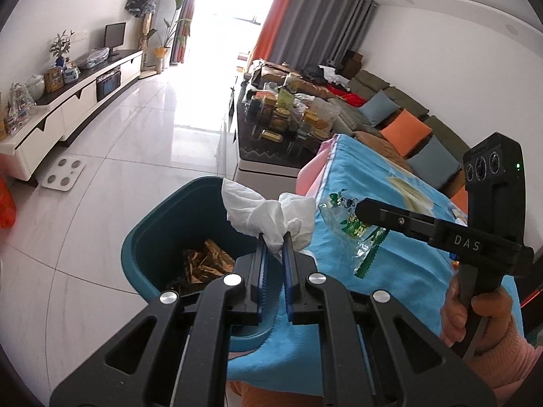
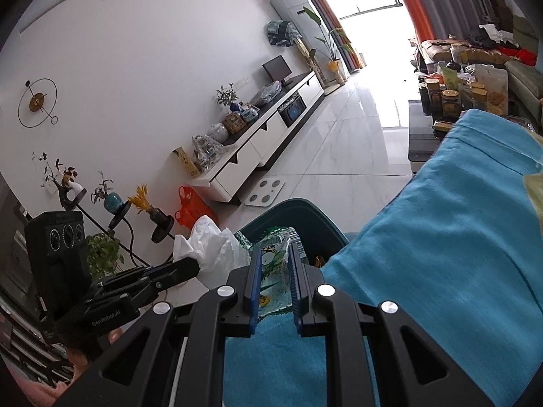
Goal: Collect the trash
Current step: 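Carry the tissue and plastic wrapper to the teal bin and release both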
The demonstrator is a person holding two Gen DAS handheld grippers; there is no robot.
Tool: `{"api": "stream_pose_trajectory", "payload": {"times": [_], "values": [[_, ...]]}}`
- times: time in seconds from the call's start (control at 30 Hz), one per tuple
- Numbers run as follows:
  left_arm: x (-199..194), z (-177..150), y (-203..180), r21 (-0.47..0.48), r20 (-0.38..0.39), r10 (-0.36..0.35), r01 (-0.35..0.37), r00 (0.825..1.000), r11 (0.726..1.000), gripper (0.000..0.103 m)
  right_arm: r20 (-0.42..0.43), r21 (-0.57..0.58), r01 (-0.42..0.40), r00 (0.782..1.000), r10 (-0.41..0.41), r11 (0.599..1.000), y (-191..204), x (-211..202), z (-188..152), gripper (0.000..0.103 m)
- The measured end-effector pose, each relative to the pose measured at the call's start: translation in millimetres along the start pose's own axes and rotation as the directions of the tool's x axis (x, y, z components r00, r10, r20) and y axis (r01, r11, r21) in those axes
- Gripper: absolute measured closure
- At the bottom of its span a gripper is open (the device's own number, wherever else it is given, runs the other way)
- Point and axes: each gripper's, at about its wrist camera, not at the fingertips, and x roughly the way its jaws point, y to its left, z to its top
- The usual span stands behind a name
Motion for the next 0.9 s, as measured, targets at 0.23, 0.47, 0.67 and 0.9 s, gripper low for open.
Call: {"api": "stream_pose_trajectory", "payload": {"times": [0.23, 0.47, 0.67, 0.9], "values": [[6.6, -2.0, 11.8, -0.022, -0.01, 0.039, -0.039, 0.999, 0.999, 0.094, -0.03, -0.01, 0.015, 0.999, -0.015, 1.0, 6.1, 22.3, 4.6, 0.088], [16.5, -3.4, 20.2, -0.043, -0.026, 0.075, -0.076, 0.997, 0.996, 0.094, -0.062, -0.002, 0.027, 0.998, -0.027, 1.0, 5.2, 43.3, 10.9, 0.087], [26.9, -7.3, 29.0, -0.062, -0.05, 0.101, -0.104, 0.994, 0.993, 0.093, -0.098, 0.009, 0.051, 0.994, -0.05, 0.999, 3.9, 60.4, 11.4, 0.085], [40.5, -11.3, 38.8, -0.078, -0.083, 0.108, -0.114, 0.991, 0.99, 0.089, -0.114, 0.015, 0.062, 0.992, -0.06, 0.998, 5.5, 69.6, 9.8, 0.079]]}}
